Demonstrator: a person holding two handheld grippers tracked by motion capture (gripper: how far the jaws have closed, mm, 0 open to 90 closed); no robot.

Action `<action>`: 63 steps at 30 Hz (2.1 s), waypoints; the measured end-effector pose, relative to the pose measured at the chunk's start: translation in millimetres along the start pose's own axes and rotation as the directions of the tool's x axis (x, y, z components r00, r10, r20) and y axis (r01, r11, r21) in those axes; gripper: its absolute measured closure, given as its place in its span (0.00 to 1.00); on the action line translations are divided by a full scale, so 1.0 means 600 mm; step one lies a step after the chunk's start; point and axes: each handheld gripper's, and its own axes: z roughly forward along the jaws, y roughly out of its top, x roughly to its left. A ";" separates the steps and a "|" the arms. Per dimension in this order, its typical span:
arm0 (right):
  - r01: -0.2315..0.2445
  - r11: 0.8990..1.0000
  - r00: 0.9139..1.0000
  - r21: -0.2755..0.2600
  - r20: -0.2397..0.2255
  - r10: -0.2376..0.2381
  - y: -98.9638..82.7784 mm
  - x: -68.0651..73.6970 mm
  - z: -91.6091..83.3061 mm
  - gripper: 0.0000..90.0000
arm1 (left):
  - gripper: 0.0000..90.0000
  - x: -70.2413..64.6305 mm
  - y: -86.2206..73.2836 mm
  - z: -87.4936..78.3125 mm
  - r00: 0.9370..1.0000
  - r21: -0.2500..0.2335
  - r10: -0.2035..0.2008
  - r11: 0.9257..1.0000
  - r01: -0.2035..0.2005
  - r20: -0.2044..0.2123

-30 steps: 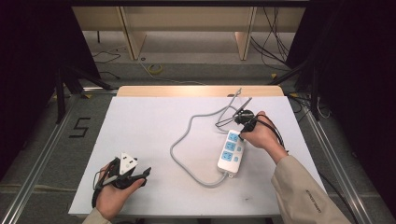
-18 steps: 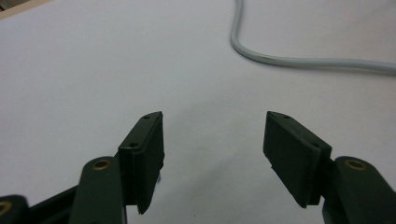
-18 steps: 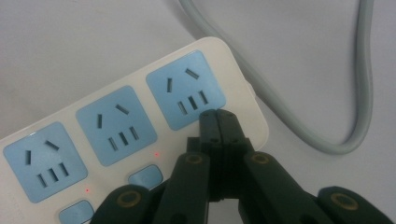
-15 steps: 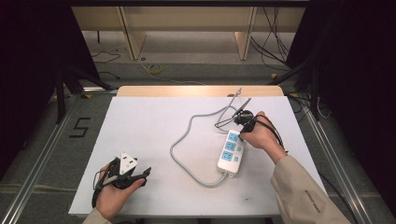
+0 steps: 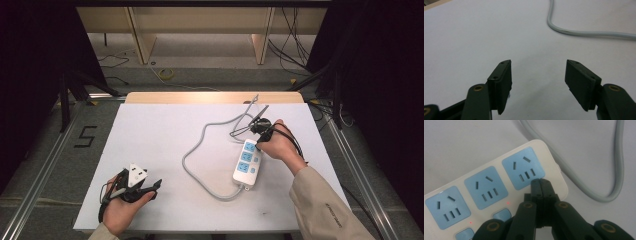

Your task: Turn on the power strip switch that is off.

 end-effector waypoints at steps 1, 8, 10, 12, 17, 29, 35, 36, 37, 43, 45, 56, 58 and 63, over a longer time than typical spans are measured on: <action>0.002 1.000 1.000 0.001 0.001 -0.002 0.000 0.000 0.000 1.00 | 0.43 0.000 0.000 0.000 1.000 0.000 0.000 1.000 0.000 -0.001; 0.003 1.000 1.000 0.006 0.010 -0.003 0.001 0.001 0.000 1.00 | 0.43 0.000 0.000 0.000 1.000 0.000 0.001 1.000 -0.001 -0.001; 0.007 1.000 1.000 0.007 0.012 -0.007 0.002 0.002 0.001 1.00 | 0.43 0.000 0.000 0.000 1.000 0.001 0.001 1.000 -0.001 0.000; 0.005 1.000 1.000 0.012 0.015 -0.005 0.002 0.003 0.001 1.00 | 0.43 0.000 0.000 0.000 1.000 0.000 0.001 1.000 -0.001 0.000; 0.001 1.000 1.000 0.013 0.019 -0.002 0.002 0.004 0.002 1.00 | 0.43 0.000 0.000 0.000 1.000 0.003 0.006 1.000 -0.006 0.000; 0.006 1.000 1.000 0.009 0.017 -0.006 0.002 0.005 0.002 1.00 | 0.43 0.000 0.000 0.000 1.000 0.004 0.004 1.000 -0.004 0.001; 0.005 1.000 1.000 0.005 0.013 -0.005 0.001 0.004 0.002 1.00 | 0.43 0.000 -0.001 0.000 1.000 0.003 0.004 1.000 -0.004 0.001; 0.003 1.000 1.000 0.003 0.011 -0.003 0.001 0.003 0.002 1.00 | 0.43 0.000 -0.001 0.000 1.000 0.003 0.003 1.000 -0.003 0.001; -0.004 1.000 1.000 -0.001 0.009 0.004 0.000 0.003 0.002 1.00 | 0.43 0.000 -0.001 0.000 1.000 0.001 0.000 1.000 0.000 0.001; -0.013 1.000 1.000 -0.025 -0.011 0.012 -0.005 -0.002 0.002 1.00 | 0.43 0.000 -0.001 0.000 1.000 0.001 0.000 1.000 0.000 0.001; -0.010 1.000 1.000 -0.022 -0.008 0.010 -0.005 -0.001 0.001 1.00 | 0.43 0.000 -0.001 0.000 1.000 0.001 0.001 1.000 -0.001 0.000; -0.012 0.999 1.000 -0.033 -0.008 0.012 -0.007 -0.001 0.001 1.00 | 0.43 0.000 0.000 0.001 1.000 0.004 0.005 1.000 -0.005 0.002; -0.016 0.999 1.000 -0.040 -0.013 0.016 -0.009 -0.003 0.002 1.00 | 0.43 0.000 0.000 0.001 1.000 0.004 0.004 1.000 -0.004 0.003; -0.020 0.999 1.000 -0.047 -0.020 0.019 -0.011 -0.004 0.001 1.00 | 0.43 -0.001 0.000 0.002 1.000 0.004 0.004 1.000 -0.004 0.004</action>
